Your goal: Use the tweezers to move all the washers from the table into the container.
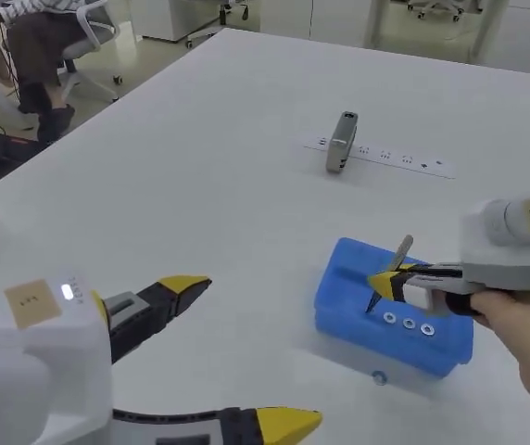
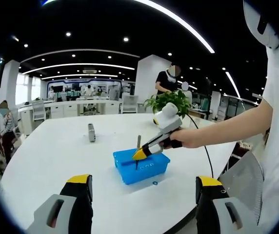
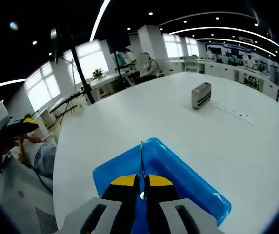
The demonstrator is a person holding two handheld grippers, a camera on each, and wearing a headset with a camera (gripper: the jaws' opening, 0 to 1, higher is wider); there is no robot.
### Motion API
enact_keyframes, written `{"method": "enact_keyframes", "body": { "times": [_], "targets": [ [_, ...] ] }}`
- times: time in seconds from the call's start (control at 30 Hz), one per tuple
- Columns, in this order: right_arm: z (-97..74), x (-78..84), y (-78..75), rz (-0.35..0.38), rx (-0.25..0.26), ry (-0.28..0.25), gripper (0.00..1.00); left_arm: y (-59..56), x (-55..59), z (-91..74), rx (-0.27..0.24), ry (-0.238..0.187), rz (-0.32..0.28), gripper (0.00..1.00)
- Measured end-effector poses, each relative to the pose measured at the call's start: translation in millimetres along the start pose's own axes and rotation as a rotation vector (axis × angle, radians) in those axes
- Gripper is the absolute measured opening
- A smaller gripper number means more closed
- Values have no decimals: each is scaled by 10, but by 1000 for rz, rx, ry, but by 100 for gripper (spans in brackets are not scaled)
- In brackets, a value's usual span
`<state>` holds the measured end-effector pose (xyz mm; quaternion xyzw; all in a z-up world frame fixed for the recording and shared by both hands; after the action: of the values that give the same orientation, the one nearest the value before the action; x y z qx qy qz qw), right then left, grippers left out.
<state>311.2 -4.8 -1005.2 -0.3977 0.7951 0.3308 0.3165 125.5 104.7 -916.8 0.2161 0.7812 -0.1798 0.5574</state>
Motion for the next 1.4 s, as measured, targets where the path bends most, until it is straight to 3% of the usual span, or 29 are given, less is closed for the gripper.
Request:
{"method": "enact_keyframes", "body": {
  "times": [0.3,0.57,0.93,1.4],
  "targets": [
    [14,22,47,-129,1,22,3,-5,-4,-3,-2,-2,-2,89],
    [27,23,72,-180,-12,21,3,-15,4,-5,-2,2,-1,89],
    [-2,-16,56,-188,-8,-3,4,-10,-3,-5,-5,1,-2,89],
    [-259,-84,217,-208,-9,-86,4,-21,0,5,3,2,0,89]
  ]
}}
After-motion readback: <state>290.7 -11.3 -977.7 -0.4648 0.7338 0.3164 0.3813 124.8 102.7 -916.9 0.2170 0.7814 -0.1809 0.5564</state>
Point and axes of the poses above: the centre of the closed fingertips' face, and the gripper's own axes: z roughly forward along the fingers, y roughly to its left, x roughly out of its underside, the point moved 4 cm from there along -z, roughly backward along the fingers, and after that the axes turned 4 degrees about z, right-handed, at the moved point
